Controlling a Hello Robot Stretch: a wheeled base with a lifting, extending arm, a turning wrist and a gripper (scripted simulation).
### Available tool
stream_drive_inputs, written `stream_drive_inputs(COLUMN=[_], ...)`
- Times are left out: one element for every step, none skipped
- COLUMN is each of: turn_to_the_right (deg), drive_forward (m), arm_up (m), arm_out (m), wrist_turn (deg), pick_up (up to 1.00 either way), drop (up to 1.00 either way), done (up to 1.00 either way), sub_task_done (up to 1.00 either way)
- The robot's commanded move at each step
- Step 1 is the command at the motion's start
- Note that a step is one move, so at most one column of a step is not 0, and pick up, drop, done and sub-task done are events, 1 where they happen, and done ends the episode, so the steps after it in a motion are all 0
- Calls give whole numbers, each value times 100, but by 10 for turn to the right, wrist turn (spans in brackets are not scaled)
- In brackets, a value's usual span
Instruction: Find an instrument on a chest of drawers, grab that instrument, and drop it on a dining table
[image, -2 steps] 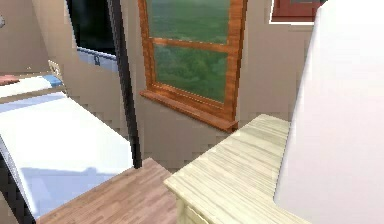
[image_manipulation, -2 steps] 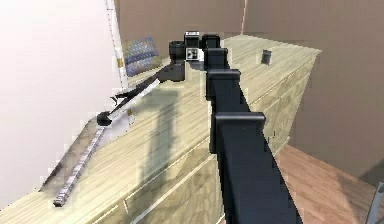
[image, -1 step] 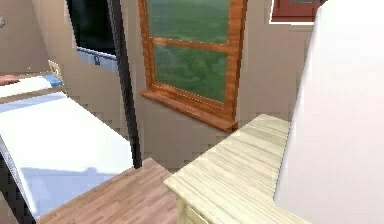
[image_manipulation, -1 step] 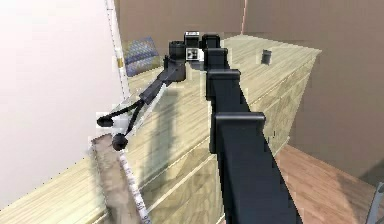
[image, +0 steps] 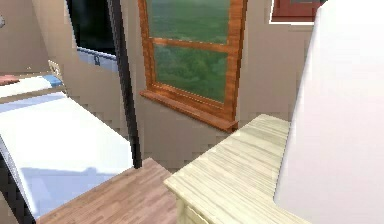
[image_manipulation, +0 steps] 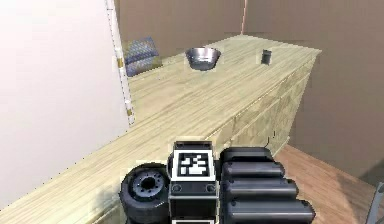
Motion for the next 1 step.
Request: stream_drive_inputs(turn_to_the_right=[-390], drive_forward=[0], arm_up=[0], arm_out=[0], wrist_turn=[0], pick_up=[0], drop=[0], done=[0], sub_task_done=[0])
